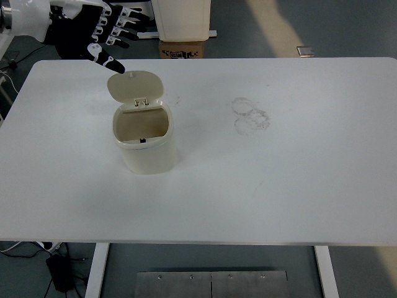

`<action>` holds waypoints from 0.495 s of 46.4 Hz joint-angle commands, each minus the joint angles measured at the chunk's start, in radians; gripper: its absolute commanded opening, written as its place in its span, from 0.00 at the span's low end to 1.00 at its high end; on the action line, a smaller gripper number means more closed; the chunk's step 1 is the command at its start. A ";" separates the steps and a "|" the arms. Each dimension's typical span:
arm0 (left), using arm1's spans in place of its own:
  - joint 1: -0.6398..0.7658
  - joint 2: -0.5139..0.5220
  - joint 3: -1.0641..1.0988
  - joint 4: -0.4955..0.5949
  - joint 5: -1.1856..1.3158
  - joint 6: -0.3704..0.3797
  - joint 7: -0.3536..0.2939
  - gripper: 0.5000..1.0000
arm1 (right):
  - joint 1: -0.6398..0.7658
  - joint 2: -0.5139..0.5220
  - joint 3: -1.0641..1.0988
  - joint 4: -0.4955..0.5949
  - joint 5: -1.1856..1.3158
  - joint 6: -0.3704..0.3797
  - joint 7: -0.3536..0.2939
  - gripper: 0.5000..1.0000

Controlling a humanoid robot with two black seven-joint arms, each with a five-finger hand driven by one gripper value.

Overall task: Open trash can
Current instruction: 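Lift the left hand up and away from the opened lid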

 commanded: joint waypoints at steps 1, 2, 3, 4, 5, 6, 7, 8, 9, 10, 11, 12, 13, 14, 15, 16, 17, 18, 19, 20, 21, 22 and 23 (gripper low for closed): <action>0.013 -0.016 -0.018 0.093 -0.025 -0.001 0.001 1.00 | 0.000 0.000 0.000 0.000 0.000 0.000 0.000 0.98; 0.018 -0.026 -0.018 0.119 -0.030 -0.001 0.001 1.00 | 0.000 0.000 0.000 0.000 0.000 0.000 0.000 0.98; 0.021 -0.035 -0.019 0.145 -0.033 -0.002 0.001 1.00 | 0.000 0.000 0.000 0.000 0.000 0.000 0.000 0.98; 0.023 -0.042 -0.021 0.168 -0.035 -0.004 0.001 1.00 | 0.000 0.000 0.000 0.000 0.000 0.000 0.000 0.98; 0.024 -0.047 -0.021 0.188 -0.036 -0.004 0.001 1.00 | 0.000 0.000 0.000 0.000 0.000 0.000 0.000 0.98; 0.027 -0.052 -0.021 0.207 -0.038 -0.004 0.001 1.00 | 0.000 0.000 0.000 0.000 0.000 0.000 0.000 0.98; 0.032 -0.055 -0.022 0.220 -0.041 -0.002 0.001 1.00 | 0.000 0.000 0.000 0.000 0.000 0.000 0.000 0.98; 0.036 -0.055 -0.025 0.233 -0.041 -0.002 0.001 1.00 | 0.000 0.000 0.000 0.000 0.000 0.000 0.000 0.98; 0.044 -0.055 -0.027 0.242 -0.041 -0.002 0.001 1.00 | 0.000 0.000 0.000 0.000 0.000 0.000 0.000 0.98; 0.050 -0.055 -0.031 0.250 -0.042 -0.001 0.001 1.00 | 0.000 0.000 0.000 0.000 0.000 0.000 0.000 0.98; 0.059 -0.056 -0.034 0.254 -0.042 -0.001 0.000 1.00 | 0.000 0.000 0.000 0.000 0.000 0.000 0.000 0.98; 0.067 -0.056 -0.039 0.260 -0.044 -0.001 0.000 1.00 | 0.000 0.000 0.000 0.000 0.000 0.000 0.000 0.98; 0.078 -0.056 -0.045 0.265 -0.044 -0.001 0.000 1.00 | 0.000 0.000 0.000 0.000 0.000 0.000 0.000 0.98; 0.078 -0.056 -0.045 0.265 -0.044 -0.001 0.000 1.00 | 0.000 0.000 0.000 0.000 0.000 0.000 0.000 0.98; 0.111 -0.062 -0.059 0.273 -0.042 -0.001 0.000 1.00 | 0.000 0.000 0.000 0.000 0.000 0.000 0.000 0.98; 0.124 -0.070 -0.064 0.276 -0.042 -0.001 0.000 1.00 | 0.000 0.000 0.000 -0.001 0.000 0.000 0.000 0.98; 0.136 -0.079 -0.070 0.280 -0.044 0.001 0.000 1.00 | 0.000 0.000 0.000 0.000 0.000 0.000 0.000 0.98; 0.147 -0.090 -0.079 0.290 -0.042 0.001 0.000 1.00 | 0.000 0.000 0.000 0.000 0.000 0.000 0.000 0.98; 0.156 -0.101 -0.091 0.299 -0.042 0.001 0.000 1.00 | 0.000 0.000 0.000 0.000 0.000 0.000 0.000 0.98; 0.162 -0.108 -0.106 0.309 -0.038 0.001 0.000 1.00 | 0.000 0.000 0.000 -0.001 0.000 0.000 0.000 0.98; 0.170 -0.116 -0.123 0.320 -0.033 0.001 0.000 1.00 | 0.000 0.000 0.000 0.000 0.000 0.000 0.000 0.98; 0.177 -0.124 -0.140 0.329 -0.030 0.001 0.000 1.00 | 0.000 0.000 0.000 0.000 0.000 0.000 0.000 0.98; 0.185 -0.128 -0.160 0.340 -0.030 0.001 0.000 1.00 | 0.000 0.000 0.000 0.000 0.000 0.000 0.000 0.98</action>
